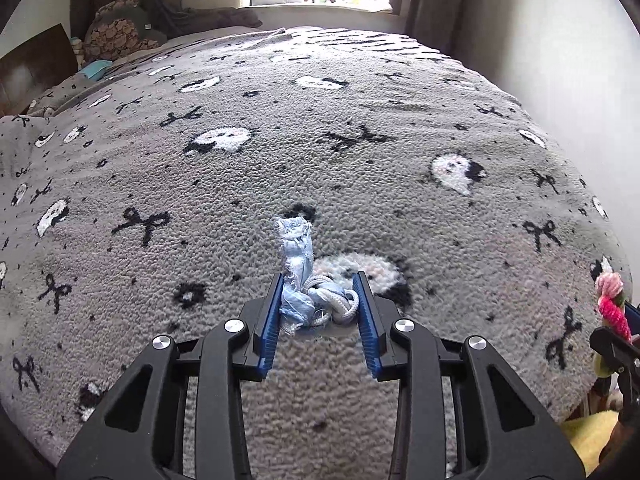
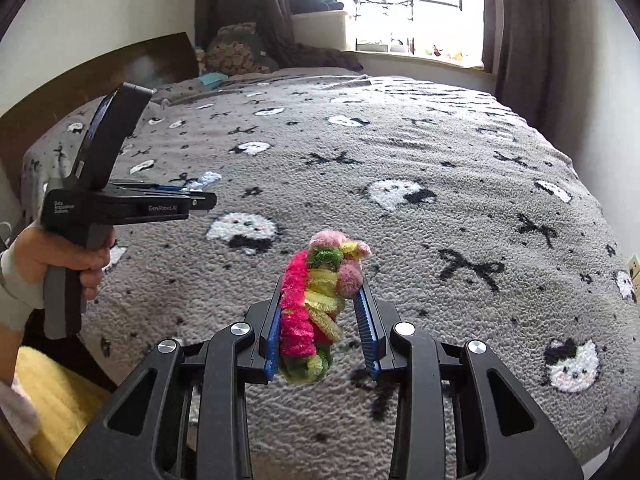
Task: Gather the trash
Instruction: 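Carry sock with left tool while right tool carries pipe-cleaner toy to bin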
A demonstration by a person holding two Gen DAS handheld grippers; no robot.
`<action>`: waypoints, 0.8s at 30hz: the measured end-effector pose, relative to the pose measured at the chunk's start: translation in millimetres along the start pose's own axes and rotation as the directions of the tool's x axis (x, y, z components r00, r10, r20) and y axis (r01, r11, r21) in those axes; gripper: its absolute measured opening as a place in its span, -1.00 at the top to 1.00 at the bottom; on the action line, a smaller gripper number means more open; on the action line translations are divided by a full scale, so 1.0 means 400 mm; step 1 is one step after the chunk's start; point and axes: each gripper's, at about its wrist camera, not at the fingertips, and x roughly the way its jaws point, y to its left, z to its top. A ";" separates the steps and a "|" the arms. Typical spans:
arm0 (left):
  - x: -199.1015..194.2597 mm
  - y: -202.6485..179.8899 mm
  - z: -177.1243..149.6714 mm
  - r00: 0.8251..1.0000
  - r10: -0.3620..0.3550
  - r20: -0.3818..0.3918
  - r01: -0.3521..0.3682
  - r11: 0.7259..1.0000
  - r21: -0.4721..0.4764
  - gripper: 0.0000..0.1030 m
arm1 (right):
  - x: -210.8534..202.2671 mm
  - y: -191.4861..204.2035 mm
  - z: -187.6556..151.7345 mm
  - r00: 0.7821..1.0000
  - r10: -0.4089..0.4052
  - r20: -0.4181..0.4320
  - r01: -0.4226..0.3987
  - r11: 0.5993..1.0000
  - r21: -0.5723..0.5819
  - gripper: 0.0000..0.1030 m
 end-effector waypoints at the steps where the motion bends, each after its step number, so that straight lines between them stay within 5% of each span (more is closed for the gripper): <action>1: -0.025 -0.003 -0.014 1.000 -0.010 0.016 0.009 1.000 0.003 0.37 | -0.024 0.011 -0.010 1.000 0.003 0.011 -0.003 1.000 -0.008 0.36; 10: -0.231 -0.031 -0.192 0.985 -0.079 0.153 0.072 0.996 0.049 0.37 | -0.173 0.058 -0.104 0.993 0.014 0.120 -0.012 1.000 -0.016 0.36; 24: -0.316 -0.101 -0.510 0.991 -0.064 0.121 0.047 0.990 0.134 0.37 | -0.220 0.138 -0.298 0.996 0.008 0.092 -0.008 1.000 0.003 0.36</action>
